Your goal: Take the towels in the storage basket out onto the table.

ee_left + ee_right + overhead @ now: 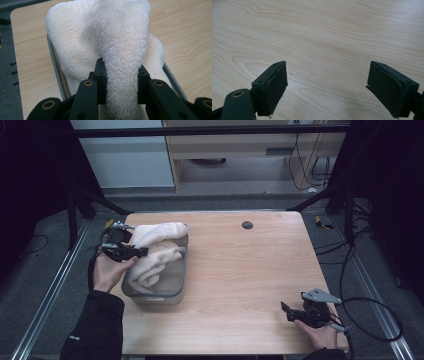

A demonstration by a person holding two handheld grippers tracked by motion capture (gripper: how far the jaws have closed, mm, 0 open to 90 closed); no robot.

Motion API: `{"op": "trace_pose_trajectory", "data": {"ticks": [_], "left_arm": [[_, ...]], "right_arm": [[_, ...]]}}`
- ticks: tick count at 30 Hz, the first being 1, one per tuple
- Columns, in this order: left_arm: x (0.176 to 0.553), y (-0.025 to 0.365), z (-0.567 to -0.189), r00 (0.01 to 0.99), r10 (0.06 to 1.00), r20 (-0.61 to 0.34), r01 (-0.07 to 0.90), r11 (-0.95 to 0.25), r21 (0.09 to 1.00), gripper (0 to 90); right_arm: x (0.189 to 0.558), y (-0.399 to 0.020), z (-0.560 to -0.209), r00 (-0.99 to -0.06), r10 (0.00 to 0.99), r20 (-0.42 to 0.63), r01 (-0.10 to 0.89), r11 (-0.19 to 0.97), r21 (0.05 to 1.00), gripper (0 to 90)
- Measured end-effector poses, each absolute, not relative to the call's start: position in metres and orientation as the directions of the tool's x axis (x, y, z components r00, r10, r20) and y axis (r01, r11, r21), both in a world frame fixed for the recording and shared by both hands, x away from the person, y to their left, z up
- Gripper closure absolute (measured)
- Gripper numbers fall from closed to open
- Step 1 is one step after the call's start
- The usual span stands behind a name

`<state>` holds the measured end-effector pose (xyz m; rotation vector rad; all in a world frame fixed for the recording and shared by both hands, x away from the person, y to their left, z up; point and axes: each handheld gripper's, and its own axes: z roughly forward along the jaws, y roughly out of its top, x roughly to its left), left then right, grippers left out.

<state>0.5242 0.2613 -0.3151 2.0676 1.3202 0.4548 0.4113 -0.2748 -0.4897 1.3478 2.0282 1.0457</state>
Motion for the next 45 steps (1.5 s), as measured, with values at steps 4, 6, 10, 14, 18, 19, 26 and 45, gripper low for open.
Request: {"op": "trace_pose_trajectory", "data": {"ticks": [4, 6, 10, 14, 18, 19, 26, 45], "left_arm": [[0.520, 0.257, -0.305, 0.452, 0.891, -0.035, 0.658, -0.307, 0.687, 70.7], [0.518, 0.255, -0.300, 0.456, 0.890, -0.033, 0.648, -0.306, 0.697, 70.8], [0.513, 0.251, -0.289, 0.473, 0.881, -0.028, 0.631, -0.316, 0.709, 70.8], [0.508, 0.246, -0.277, 0.491, 0.871, -0.016, 0.610, -0.331, 0.720, 70.8], [0.506, 0.240, -0.268, 0.507, 0.862, -0.013, 0.599, -0.342, 0.724, 70.7], [0.505, 0.239, -0.266, 0.509, 0.861, -0.009, 0.597, -0.346, 0.724, 70.7], [0.504, 0.229, -0.253, 0.530, 0.848, 0.009, 0.583, -0.372, 0.722, 70.8], [0.487, 0.192, -0.231, 0.624, 0.780, 0.042, 0.528, -0.461, 0.713, 70.7]], "right_arm": [[0.411, -0.275, -0.490, -0.395, 0.918, 0.015, 0.546, 0.222, 0.808, 16.1], [0.411, -0.275, -0.490, -0.395, 0.918, 0.015, 0.545, 0.222, 0.809, 16.1], [0.411, -0.275, -0.490, -0.396, 0.918, 0.015, 0.546, 0.222, 0.808, 16.1], [0.411, -0.275, -0.490, -0.396, 0.918, 0.014, 0.546, 0.223, 0.808, 16.1], [0.411, -0.275, -0.490, -0.395, 0.918, 0.014, 0.545, 0.222, 0.809, 16.0], [0.411, -0.275, -0.490, -0.395, 0.919, 0.015, 0.545, 0.221, 0.809, 16.0], [0.411, -0.275, -0.490, -0.397, 0.918, 0.013, 0.543, 0.224, 0.809, 16.0], [0.410, -0.276, -0.488, -0.391, 0.920, 0.024, 0.546, 0.211, 0.811, 15.8]]}}
